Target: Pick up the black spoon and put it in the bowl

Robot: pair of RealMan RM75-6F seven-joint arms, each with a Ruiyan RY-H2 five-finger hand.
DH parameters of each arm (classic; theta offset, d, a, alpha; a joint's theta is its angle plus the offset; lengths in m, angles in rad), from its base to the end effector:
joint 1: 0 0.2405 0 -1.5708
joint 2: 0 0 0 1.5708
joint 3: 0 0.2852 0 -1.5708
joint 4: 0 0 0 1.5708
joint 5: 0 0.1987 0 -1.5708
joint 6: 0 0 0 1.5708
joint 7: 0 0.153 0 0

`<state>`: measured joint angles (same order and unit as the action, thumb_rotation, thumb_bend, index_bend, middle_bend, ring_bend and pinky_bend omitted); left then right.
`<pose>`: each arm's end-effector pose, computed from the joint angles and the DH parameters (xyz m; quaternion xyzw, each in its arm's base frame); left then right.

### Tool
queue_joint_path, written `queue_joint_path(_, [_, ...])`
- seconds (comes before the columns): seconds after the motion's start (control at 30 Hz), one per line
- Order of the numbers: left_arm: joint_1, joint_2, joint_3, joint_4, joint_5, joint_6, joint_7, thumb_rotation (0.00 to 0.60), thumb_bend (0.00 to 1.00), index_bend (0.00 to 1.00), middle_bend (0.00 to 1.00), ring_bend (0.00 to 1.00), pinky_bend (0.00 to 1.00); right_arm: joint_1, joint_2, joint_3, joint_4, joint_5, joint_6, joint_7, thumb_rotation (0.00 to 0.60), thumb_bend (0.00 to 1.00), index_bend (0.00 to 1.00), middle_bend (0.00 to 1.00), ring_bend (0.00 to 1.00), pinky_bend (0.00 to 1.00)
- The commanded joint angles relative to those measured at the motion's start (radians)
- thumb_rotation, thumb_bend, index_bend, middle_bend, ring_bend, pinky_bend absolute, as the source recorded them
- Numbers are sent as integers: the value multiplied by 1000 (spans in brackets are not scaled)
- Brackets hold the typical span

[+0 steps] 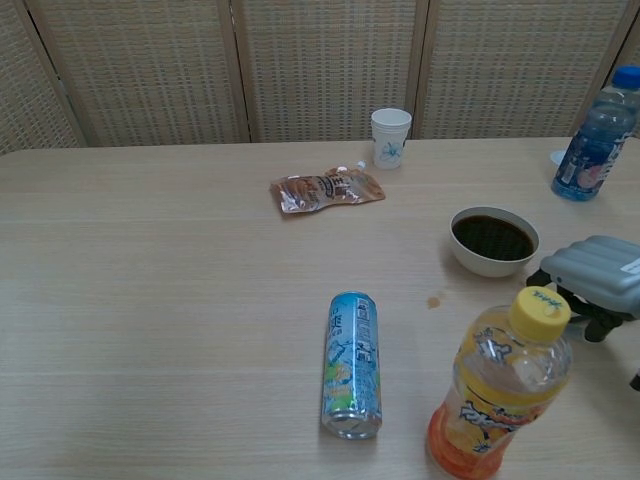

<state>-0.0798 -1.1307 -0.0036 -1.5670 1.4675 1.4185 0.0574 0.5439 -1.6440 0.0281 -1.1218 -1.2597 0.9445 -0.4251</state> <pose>-0.3540 0.1800 0.1688 -0.6200 -0.4008 -0.3214 0.5930 -0.2998 -0.3271 -0.0313 0.7900 -0.3035 0.2033 0.4924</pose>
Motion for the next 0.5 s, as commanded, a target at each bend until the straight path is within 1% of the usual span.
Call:
queue_joint_path(0.03, [-1,1,0,-2,0,0,2,600,323,0,0,0,0,-1,-1,2,5,3,-4,1,600,512,562,976,1000,1000])
queue_joint_path(0.5, [1,2,0,-3,-2,0,4,600,322,0,0,0,0,0,-20,12,41,19,-30,10,600,512,562,977,1000,1000])
